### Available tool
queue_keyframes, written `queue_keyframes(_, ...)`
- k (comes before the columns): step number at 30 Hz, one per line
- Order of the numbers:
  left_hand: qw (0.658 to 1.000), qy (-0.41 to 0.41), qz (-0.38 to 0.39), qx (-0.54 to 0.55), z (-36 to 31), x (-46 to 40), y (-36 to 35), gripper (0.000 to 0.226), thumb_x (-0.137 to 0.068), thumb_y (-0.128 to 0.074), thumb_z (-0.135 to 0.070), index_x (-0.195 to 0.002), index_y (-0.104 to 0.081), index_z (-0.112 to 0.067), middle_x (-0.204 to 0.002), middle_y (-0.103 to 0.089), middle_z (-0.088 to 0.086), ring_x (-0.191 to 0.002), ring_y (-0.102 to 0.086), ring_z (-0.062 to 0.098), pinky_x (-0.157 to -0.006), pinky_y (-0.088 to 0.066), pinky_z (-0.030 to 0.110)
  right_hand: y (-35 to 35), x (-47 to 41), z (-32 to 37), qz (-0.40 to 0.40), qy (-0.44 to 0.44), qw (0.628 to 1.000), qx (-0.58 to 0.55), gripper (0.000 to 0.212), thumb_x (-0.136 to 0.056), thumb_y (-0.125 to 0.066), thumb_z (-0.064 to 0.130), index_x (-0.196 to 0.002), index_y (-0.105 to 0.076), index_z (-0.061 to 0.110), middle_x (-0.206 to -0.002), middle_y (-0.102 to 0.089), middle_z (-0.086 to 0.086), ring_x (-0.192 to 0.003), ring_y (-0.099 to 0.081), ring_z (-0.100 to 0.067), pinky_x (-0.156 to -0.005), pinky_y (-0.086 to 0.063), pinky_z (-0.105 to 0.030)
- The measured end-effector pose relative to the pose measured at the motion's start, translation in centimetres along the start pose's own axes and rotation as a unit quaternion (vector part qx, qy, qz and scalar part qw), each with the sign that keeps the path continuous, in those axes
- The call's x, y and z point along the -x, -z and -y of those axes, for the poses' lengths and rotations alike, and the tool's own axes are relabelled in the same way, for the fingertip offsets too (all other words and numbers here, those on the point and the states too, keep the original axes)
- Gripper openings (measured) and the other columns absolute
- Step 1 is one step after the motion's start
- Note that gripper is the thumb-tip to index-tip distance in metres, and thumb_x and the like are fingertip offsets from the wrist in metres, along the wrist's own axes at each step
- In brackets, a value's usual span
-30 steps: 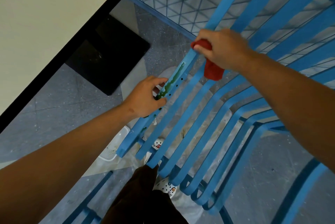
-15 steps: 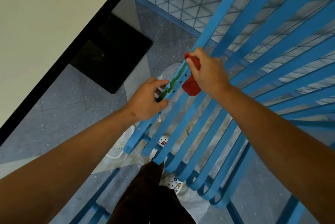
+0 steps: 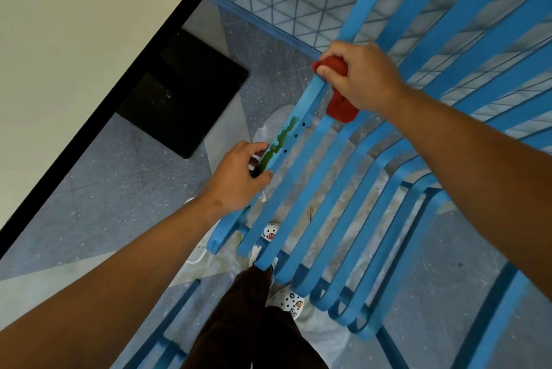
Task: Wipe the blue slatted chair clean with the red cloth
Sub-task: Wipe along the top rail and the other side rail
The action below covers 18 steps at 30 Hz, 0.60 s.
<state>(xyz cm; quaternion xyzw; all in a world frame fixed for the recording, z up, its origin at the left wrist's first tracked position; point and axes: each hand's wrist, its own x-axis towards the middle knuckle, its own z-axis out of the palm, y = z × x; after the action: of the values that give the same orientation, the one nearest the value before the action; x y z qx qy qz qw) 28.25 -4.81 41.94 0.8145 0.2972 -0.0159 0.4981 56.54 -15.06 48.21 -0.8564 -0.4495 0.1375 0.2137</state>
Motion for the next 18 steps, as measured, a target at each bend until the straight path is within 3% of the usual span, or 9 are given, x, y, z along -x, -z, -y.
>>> queue_keyframes(2, 1.000, 0.006, -0.001, 0.008, -0.1, 0.1, 0.0, 0.050, -0.088, -0.078, -0.019, -0.135, -0.059, -0.022, -0.119, -0.057, 0.000, -0.100, -0.063, 0.012, -0.084, -0.057, 0.023, -2.3, 1.3, 0.9, -0.035, -0.043, 0.998, -0.029, 0.021, -0.099, -0.061, 0.042, -0.108, -0.066, 0.023, -0.091, -0.069, 0.001, -0.080, -0.063, -0.017, -0.064, -0.041, -0.025)
queue_keyframes(5, 1.000, 0.010, -0.005, -0.003, -0.2, 0.0, 0.0, 0.050, -0.088, -0.077, -0.020, -0.135, -0.059, -0.023, -0.119, -0.058, -0.002, -0.099, -0.063, 0.011, -0.083, -0.057, 0.022, -5.8, 3.4, 3.0, -0.006, -0.081, 0.993, -0.086, 0.020, -0.103, -0.058, 0.039, -0.104, -0.059, 0.019, -0.090, -0.068, -0.002, -0.076, -0.063, -0.017, -0.052, -0.035, -0.015)
queue_keyframes(8, 1.000, 0.013, -0.007, -0.002, -0.4, 0.2, 0.0, 0.049, -0.089, -0.077, -0.020, -0.135, -0.059, -0.024, -0.120, -0.057, -0.003, -0.098, -0.063, 0.010, -0.081, -0.055, 0.018, -7.7, 5.8, 4.4, 0.014, -0.072, 0.992, -0.103, 0.023, -0.104, -0.055, 0.040, -0.106, -0.059, 0.017, -0.087, -0.068, -0.002, -0.072, -0.061, -0.016, -0.050, -0.034, -0.013)
queue_keyframes(10, 1.000, 0.013, -0.009, -0.007, -0.4, 0.2, 0.0, 0.049, -0.089, -0.076, -0.021, -0.135, -0.059, -0.026, -0.120, -0.057, -0.005, -0.098, -0.063, 0.008, -0.081, -0.054, 0.016, -8.0, 6.9, 4.6, 0.037, -0.047, 0.992, -0.114, 0.024, -0.104, -0.056, 0.039, -0.109, -0.061, 0.016, -0.085, -0.066, 0.003, -0.073, -0.063, -0.016, -0.053, -0.039, -0.014)
queue_keyframes(14, 1.000, 0.010, -0.008, -0.014, -0.4, 0.2, 0.2, 0.050, -0.090, -0.076, -0.023, -0.136, -0.059, -0.026, -0.120, -0.056, -0.007, -0.098, -0.061, 0.006, -0.082, -0.052, 0.013, -5.7, 4.9, 2.8, 0.138, 0.000, 0.985, -0.100, 0.022, -0.099, -0.063, 0.042, -0.112, -0.066, 0.025, -0.095, -0.071, 0.001, -0.085, -0.068, -0.018, -0.071, -0.054, -0.032)
queue_keyframes(18, 1.000, 0.015, -0.005, 0.000, -0.4, 0.4, 0.2, 0.051, -0.090, -0.076, -0.021, -0.137, -0.059, -0.025, -0.120, -0.056, -0.005, -0.100, -0.061, 0.008, -0.083, -0.054, 0.016, -3.0, 2.1, 0.8, 0.073, -0.014, 0.995, -0.069, 0.023, -0.097, -0.065, 0.044, -0.114, -0.067, 0.028, -0.102, -0.071, 0.002, -0.092, -0.067, -0.019, -0.079, -0.055, -0.035)
